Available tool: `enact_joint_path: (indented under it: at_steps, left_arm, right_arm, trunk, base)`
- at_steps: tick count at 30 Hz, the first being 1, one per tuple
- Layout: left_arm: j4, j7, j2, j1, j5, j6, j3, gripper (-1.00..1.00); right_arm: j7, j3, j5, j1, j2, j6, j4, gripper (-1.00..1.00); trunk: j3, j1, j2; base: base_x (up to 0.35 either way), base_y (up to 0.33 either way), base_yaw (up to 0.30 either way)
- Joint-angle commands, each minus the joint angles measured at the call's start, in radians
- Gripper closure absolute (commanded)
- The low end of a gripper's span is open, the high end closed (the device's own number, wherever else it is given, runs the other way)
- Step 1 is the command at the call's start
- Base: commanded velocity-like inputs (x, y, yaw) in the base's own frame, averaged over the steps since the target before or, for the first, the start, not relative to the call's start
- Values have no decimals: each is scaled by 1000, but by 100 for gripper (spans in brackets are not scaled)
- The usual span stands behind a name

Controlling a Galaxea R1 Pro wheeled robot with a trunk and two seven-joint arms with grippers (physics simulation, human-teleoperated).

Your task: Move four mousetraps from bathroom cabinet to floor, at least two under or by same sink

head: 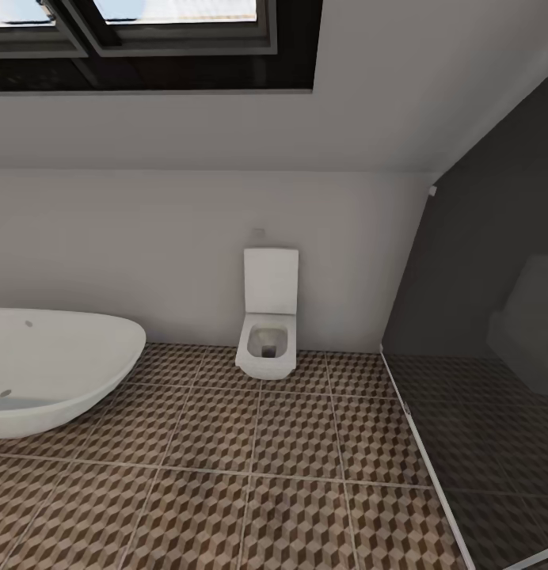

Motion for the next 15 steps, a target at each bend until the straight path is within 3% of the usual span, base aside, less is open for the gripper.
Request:
enact_joint_path:
  at_steps: [1,15]
  left_arm:
    - [3,6,-1,-1,-2,-3,-7,100]
    - [3,6,-1,-1,-2,-3,-7,100]
  right_arm:
    - [-9,9,-2,-1,0,-1,0,100]
    - [-9,9,-2,-1,0,-1,0,100]
  trunk:
    - [-2,1,-2]
    - [-2,1,-2]
  base:
    - [0,0,0]
    - [0,0,0]
